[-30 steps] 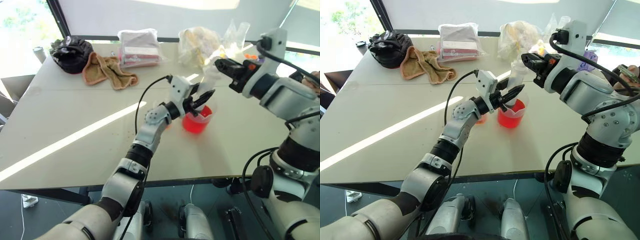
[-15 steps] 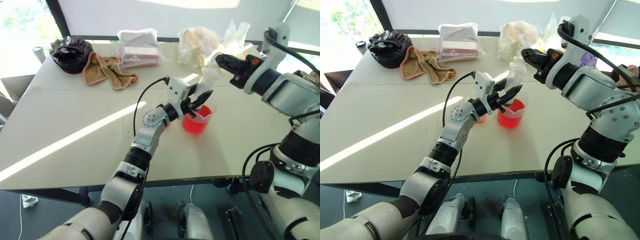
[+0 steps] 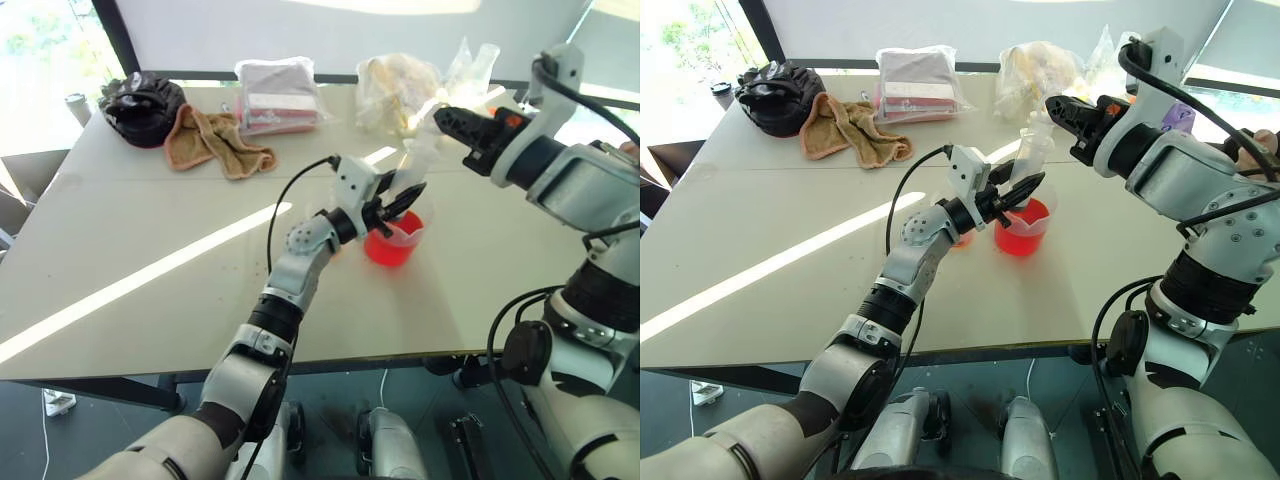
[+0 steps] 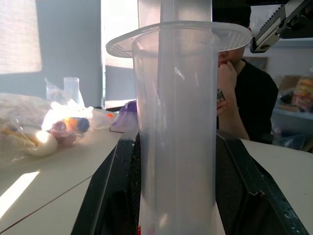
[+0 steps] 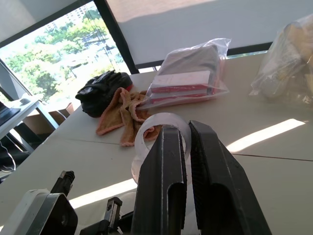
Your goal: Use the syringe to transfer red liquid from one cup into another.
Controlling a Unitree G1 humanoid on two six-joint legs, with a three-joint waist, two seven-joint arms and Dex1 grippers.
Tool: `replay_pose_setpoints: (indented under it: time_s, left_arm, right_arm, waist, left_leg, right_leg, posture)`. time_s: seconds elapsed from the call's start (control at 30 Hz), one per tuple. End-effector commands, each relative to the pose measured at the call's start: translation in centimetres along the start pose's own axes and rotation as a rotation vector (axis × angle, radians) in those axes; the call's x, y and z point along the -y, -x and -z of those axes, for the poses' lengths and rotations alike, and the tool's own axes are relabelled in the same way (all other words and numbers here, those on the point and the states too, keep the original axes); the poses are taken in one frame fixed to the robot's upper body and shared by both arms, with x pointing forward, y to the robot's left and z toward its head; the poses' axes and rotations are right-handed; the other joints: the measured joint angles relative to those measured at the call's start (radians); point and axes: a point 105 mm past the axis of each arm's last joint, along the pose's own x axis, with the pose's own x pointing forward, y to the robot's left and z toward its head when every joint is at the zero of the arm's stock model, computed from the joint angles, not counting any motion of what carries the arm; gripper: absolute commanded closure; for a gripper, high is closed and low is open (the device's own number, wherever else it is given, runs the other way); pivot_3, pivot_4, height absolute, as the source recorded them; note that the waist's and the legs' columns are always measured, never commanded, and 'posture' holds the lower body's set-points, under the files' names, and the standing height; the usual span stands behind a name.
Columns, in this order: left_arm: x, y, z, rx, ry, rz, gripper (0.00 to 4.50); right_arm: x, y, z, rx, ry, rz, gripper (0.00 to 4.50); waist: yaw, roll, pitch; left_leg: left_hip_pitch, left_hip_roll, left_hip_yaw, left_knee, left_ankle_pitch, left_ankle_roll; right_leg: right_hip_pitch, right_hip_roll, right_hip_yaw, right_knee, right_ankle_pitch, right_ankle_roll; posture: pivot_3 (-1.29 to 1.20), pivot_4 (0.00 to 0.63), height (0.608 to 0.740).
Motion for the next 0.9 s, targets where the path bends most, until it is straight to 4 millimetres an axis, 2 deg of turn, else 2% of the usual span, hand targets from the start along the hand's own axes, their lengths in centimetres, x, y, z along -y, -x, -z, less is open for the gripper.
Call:
replay_pose_setpoints:
  time_s: [0.03, 0.27, 0.37, 0.5, 0.6, 0.73, 0.9]
  left_arm:
    - [2.4, -1.0, 0.9, -0.024, 0.027, 0.074, 3.10]
    - [2.4, -1.2, 0.7, -0.011, 0.018, 0.076, 3.10]
    - [2.4, -1.3, 0.5, -0.006, 0.022, 0.073, 3.10]
    - [2.0, -1.5, -0.1, 0.020, 0.012, 0.055, 3.10]
    - [1.7, -1.6, -0.7, 0.046, -0.015, 0.031, 3.10]
    - [1.2, -1.7, -0.9, 0.051, -0.015, -0.001, 3.10]
    - [0.4, -2.0, -1.6, 0.073, -0.019, -0.039, 3.10]
  right_arm:
    - [-2.2, 1.2, -3.9, 0.167, 0.048, -0.082, 4.48]
    - [-2.3, 1.2, -3.7, 0.156, 0.063, -0.090, 4.48]
    - [-2.5, 1.3, -3.0, 0.127, 0.064, -0.112, 3.38]
    - [-2.4, 1.4, -2.0, 0.065, 0.103, -0.112, 1.38]
    - [-2.0, 1.8, -1.5, 0.024, 0.140, -0.109, 1.38]
    - [-1.5, 2.9, -1.8, 0.007, 0.176, -0.122, 1.38]
    - [-0.5, 5.2, -3.2, 0.018, 0.188, -0.146, 1.38]
  waist:
    - [0.000, 0.000, 0.000]
    - [0.000, 0.000, 0.000]
    - [0.000, 0.000, 0.000]
    - [0.002, 0.000, 0.000]
    - [0.001, 0.000, 0.000]
    - [0.002, 0.000, 0.000]
    - [0.003, 0.000, 0.000]
  left_leg:
    - [0.000, 0.000, 0.000, 0.000, 0.000, 0.000]
    - [0.000, 0.000, 0.000, 0.000, -0.001, -0.001]
    - [0.000, 0.000, 0.000, 0.000, -0.001, -0.001]
    - [0.000, 0.000, 0.000, 0.000, -0.001, -0.001]
    - [-0.001, 0.000, 0.000, 0.000, -0.002, 0.000]
    - [-0.001, 0.000, 0.000, 0.000, -0.001, 0.001]
    - [-0.001, 0.000, 0.000, 0.000, -0.001, 0.002]
  right_leg:
    - [0.000, 0.000, 0.000, 0.000, 0.000, 0.000]
    - [0.000, 0.000, 0.000, 0.000, 0.000, 0.000]
    - [0.000, 0.000, 0.000, -0.001, 0.000, 0.000]
    - [0.000, 0.000, 0.000, -0.001, 0.000, 0.000]
    - [0.000, 0.000, 0.000, -0.002, 0.000, 0.000]
    - [0.000, 0.000, 0.000, -0.002, 0.000, 0.000]
    - [0.000, -0.001, 0.000, -0.003, -0.001, -0.002]
  posture:
    - [0.00, 0.150, 0.740]
    - [0.00, 0.150, 0.740]
    - [0.00, 0.150, 0.740]
    - [0.00, 0.150, 0.740]
    - [0.00, 0.150, 0.740]
    - [0.00, 0.150, 0.740]
    - [0.00, 0.150, 0.740]
